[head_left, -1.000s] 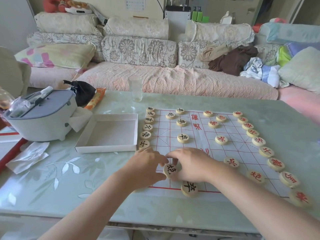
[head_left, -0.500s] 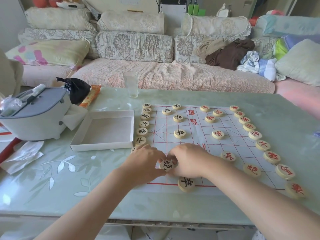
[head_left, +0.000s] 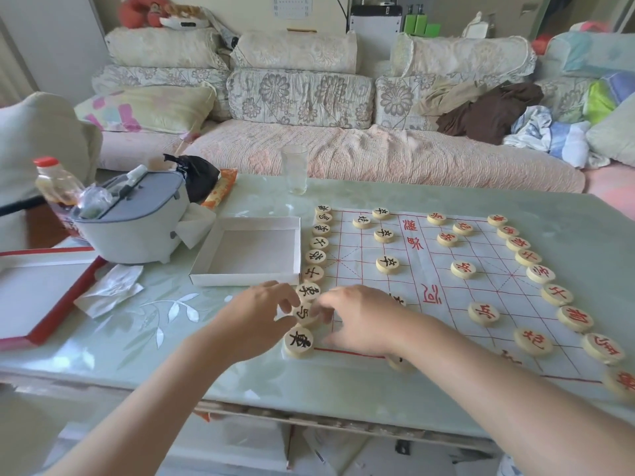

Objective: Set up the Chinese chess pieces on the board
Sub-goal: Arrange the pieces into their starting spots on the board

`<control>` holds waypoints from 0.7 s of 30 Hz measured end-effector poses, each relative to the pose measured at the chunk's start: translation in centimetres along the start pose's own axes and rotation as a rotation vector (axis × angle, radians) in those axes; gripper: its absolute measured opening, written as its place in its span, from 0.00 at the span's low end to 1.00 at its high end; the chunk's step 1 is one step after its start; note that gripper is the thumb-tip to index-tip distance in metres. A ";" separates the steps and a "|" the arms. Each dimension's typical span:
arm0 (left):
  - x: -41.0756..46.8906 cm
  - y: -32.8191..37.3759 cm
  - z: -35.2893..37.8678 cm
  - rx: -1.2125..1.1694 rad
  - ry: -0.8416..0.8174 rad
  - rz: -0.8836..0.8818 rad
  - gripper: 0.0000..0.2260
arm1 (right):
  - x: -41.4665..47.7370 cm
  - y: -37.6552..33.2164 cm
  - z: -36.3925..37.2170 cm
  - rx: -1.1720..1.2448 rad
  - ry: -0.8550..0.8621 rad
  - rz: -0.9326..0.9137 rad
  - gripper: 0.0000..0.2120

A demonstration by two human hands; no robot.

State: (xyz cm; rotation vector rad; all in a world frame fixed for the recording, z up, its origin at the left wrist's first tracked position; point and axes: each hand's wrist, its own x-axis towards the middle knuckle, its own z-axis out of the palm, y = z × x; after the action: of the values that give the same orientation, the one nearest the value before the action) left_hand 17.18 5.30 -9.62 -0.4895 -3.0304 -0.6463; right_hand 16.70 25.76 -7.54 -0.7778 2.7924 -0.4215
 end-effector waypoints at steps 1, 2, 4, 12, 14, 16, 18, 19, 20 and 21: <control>-0.5 -0.2 -0.1 0.009 -0.013 -0.016 0.09 | 0.1 -0.5 0.3 -0.009 0.000 -0.009 0.17; -1.1 -0.5 -0.2 0.022 -0.023 -0.030 0.10 | 0.2 -1.0 0.7 -0.020 0.011 -0.016 0.16; -2.0 -0.8 -0.1 0.047 -0.043 -0.045 0.15 | 0.2 -1.7 1.5 -0.045 0.069 -0.016 0.17; -3.1 -1.5 0.8 0.015 -0.077 -0.036 0.19 | 0.6 -2.4 2.6 0.041 0.126 0.047 0.15; -3.0 -1.5 0.8 0.016 -0.086 -0.032 0.18 | 0.6 -2.4 2.7 0.041 0.111 0.061 0.17; -2.8 -1.5 0.6 0.033 -0.112 -0.028 0.19 | 0.6 -2.2 2.3 0.033 0.100 0.092 0.20; -2.5 -1.6 0.2 0.030 -0.154 -0.037 0.22 | 0.9 -1.4 1.2 0.105 0.130 0.157 0.18; -2.4 -1.8 0.0 0.020 -0.170 -0.049 0.22 | 1.1 -0.8 0.6 0.142 0.160 0.182 0.15; -2.2 -1.9 -0.2 0.011 -0.171 -0.059 0.22 | 1.3 -0.2 0.1 0.152 0.187 0.198 0.11; -1.9 -2.0 -0.3 0.008 -0.159 -0.067 0.21 | 1.5 0.4 -0.2 0.140 0.200 0.213 0.08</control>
State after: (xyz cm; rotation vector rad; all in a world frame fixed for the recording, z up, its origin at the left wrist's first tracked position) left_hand 18.37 2.89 -10.23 -0.4626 -3.2099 -0.6271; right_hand 15.15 25.35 -7.69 -0.4239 2.9470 -0.6792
